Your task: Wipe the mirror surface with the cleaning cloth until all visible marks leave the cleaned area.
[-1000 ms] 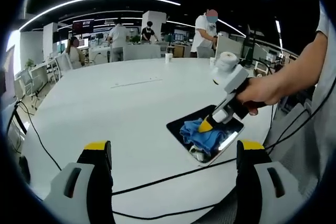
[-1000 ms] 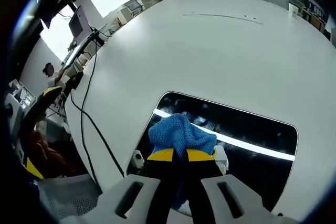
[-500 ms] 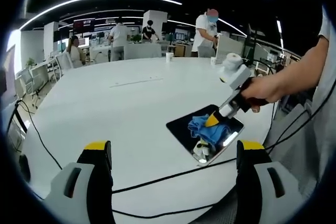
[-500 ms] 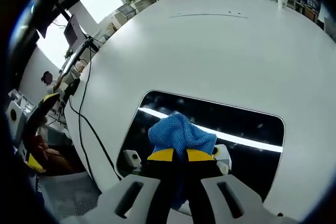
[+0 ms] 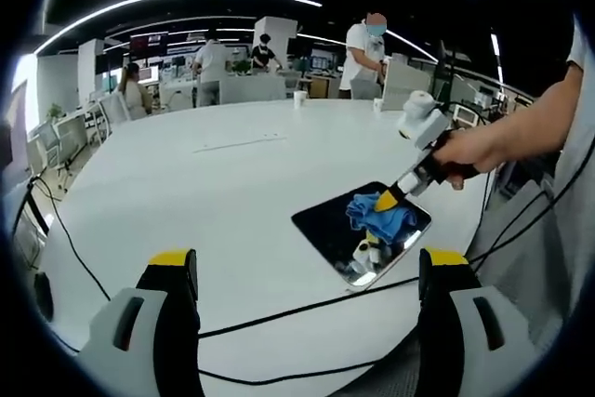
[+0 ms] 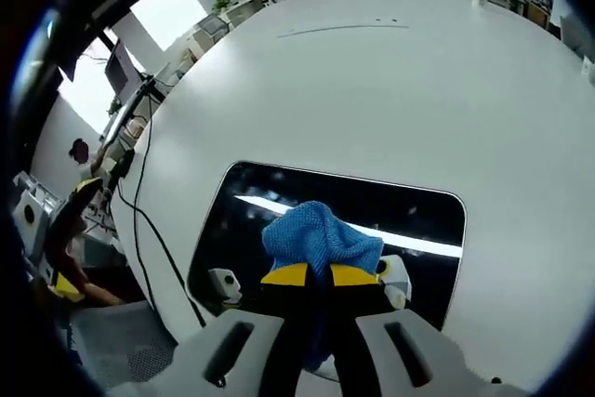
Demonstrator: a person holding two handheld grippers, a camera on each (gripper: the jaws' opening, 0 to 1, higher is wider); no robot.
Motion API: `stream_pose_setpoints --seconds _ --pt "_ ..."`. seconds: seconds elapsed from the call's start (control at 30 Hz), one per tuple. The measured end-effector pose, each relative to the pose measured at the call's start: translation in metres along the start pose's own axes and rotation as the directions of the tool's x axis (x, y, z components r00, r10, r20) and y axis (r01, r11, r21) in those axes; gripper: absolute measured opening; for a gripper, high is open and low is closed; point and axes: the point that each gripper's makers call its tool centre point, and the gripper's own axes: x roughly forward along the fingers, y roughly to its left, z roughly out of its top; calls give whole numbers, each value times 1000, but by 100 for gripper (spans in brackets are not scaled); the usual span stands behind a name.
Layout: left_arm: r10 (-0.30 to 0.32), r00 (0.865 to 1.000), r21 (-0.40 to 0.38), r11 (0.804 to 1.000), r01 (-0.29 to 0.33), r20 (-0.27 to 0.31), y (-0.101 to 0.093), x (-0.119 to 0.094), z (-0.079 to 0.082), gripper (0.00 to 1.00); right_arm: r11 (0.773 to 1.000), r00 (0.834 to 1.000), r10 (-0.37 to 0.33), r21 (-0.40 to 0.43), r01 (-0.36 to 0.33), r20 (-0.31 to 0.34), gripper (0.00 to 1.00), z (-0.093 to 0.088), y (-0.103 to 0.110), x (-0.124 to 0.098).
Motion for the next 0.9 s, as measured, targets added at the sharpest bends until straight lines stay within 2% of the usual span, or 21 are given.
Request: stream_pose_setpoints --seconds 0.33,0.9 --pt "19 1000 -8 1000 -18 17 -2 -6 4 99 1000 1000 -14 2 14 8 1 -4 -19 -9" --pt "27 1000 9 1000 -27 1 -2 -8 -6 99 999 999 -51 11 51 11 1 -8 -46 -19"
